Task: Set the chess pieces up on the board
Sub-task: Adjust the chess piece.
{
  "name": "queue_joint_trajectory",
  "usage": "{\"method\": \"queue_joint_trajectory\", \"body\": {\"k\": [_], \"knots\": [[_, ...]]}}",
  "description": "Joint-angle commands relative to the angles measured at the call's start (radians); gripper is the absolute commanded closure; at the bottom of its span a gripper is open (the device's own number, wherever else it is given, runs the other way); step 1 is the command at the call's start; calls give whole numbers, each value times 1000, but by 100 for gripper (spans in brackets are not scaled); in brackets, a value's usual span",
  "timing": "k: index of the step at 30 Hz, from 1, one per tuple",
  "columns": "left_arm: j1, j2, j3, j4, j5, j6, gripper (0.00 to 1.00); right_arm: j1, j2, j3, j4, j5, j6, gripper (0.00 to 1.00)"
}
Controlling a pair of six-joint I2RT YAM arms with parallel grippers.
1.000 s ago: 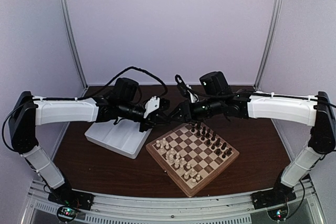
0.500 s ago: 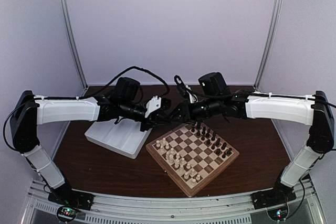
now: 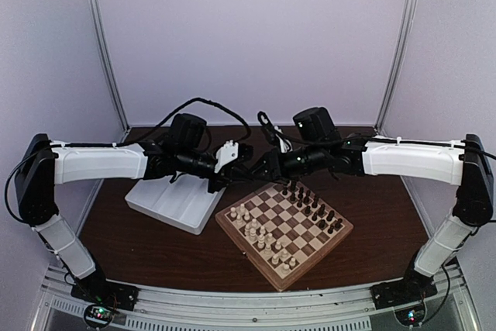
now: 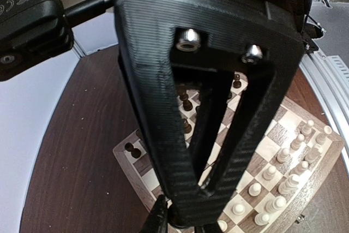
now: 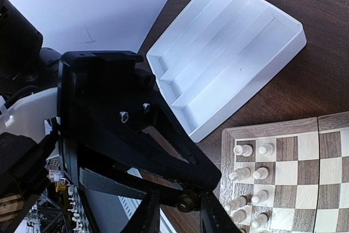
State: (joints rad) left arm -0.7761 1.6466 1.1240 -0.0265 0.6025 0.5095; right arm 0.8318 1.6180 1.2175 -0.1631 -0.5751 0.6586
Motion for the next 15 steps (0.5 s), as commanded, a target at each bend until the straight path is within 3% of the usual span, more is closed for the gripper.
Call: {"method": "queue_joint_trajectory", "body": {"k": [1, 9, 15], "knots": [[-6, 0, 16, 84, -8, -14, 100, 6, 16, -16, 15, -2, 4, 75], [-6, -8, -7, 122, 5, -20, 99, 0, 6, -27, 37, 7, 17, 97], [-6, -11, -22, 141, 15, -23, 86, -7, -9, -38, 35, 23, 16, 100]]}}
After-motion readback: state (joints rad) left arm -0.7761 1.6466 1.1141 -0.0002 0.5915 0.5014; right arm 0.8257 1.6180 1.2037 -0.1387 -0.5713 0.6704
